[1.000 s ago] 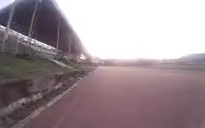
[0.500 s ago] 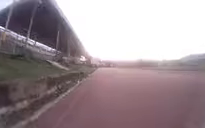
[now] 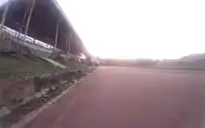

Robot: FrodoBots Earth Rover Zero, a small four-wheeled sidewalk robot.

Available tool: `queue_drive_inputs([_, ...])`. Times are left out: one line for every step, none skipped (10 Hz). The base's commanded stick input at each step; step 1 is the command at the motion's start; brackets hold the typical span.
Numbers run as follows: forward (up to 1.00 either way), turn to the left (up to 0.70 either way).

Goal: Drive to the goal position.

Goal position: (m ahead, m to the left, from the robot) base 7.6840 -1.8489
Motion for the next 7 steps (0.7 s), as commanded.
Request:
queue_drive_inputs([0.70,0.00])
queue_drive_inputs([0.70,0.00])
queue_drive_inputs([0.70,0.00])
queue_drive_inputs([0.70,0.00])
queue_drive_inputs([0.70,0.00])
queue_drive_inputs([0.70,0.00])
queue_drive_inputs([0.70,-0.02])
